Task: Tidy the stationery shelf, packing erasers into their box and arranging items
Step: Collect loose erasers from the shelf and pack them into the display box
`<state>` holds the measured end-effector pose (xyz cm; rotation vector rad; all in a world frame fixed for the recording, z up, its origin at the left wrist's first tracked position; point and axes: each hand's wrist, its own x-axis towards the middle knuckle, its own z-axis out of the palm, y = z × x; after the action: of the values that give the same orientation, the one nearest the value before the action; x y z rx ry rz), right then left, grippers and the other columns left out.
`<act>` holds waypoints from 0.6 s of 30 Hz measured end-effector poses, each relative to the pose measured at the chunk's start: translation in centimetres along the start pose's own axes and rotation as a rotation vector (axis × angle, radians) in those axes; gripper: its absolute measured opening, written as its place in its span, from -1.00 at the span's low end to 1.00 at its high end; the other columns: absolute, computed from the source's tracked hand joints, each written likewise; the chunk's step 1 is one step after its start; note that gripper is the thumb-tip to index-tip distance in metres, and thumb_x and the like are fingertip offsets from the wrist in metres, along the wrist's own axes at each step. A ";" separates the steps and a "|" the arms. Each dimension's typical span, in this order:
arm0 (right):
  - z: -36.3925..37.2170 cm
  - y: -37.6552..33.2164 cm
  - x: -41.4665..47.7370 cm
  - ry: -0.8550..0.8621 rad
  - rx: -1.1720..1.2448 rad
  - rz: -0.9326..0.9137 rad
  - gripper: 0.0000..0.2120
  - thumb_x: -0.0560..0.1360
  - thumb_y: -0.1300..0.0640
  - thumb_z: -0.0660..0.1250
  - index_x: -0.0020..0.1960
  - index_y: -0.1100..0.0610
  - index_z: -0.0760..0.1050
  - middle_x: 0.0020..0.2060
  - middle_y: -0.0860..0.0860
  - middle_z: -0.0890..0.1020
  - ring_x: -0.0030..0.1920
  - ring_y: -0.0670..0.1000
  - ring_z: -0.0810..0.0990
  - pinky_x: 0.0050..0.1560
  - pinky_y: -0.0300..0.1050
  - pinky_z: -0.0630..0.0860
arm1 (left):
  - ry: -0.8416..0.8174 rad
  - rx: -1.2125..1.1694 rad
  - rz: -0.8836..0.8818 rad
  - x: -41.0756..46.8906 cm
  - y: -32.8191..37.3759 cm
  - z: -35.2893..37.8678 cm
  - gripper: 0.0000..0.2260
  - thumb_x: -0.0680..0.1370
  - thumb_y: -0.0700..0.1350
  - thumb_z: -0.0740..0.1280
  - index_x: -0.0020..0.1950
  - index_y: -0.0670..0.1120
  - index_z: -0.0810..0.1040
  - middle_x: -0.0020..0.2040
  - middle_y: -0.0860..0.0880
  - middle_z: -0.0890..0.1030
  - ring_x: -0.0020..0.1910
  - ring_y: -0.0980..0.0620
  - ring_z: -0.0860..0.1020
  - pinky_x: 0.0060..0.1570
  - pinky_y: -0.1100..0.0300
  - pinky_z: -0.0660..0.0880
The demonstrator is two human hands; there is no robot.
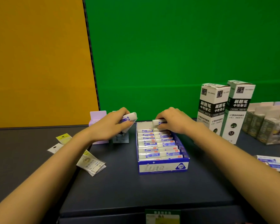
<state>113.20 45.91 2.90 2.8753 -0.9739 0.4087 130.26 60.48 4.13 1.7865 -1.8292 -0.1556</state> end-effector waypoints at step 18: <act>1.2 -2.9 2.0 -0.044 0.071 -0.163 -0.72 0.53 0.10 0.23 0.23 0.10 0.44 0.13 0.08 0.60 0.16 0.09 0.49 0.14 -0.07 0.36 | 0.009 -0.009 -0.026 -0.7 -1.7 -0.5 -0.79 0.57 -0.09 0.20 0.14 -0.18 0.39 -0.09 -0.06 0.51 -0.18 0.04 0.45 -0.24 0.34 0.39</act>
<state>116.76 46.81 2.35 3.0105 -0.7373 0.3758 131.95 61.09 3.52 1.8027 -1.7970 -0.1651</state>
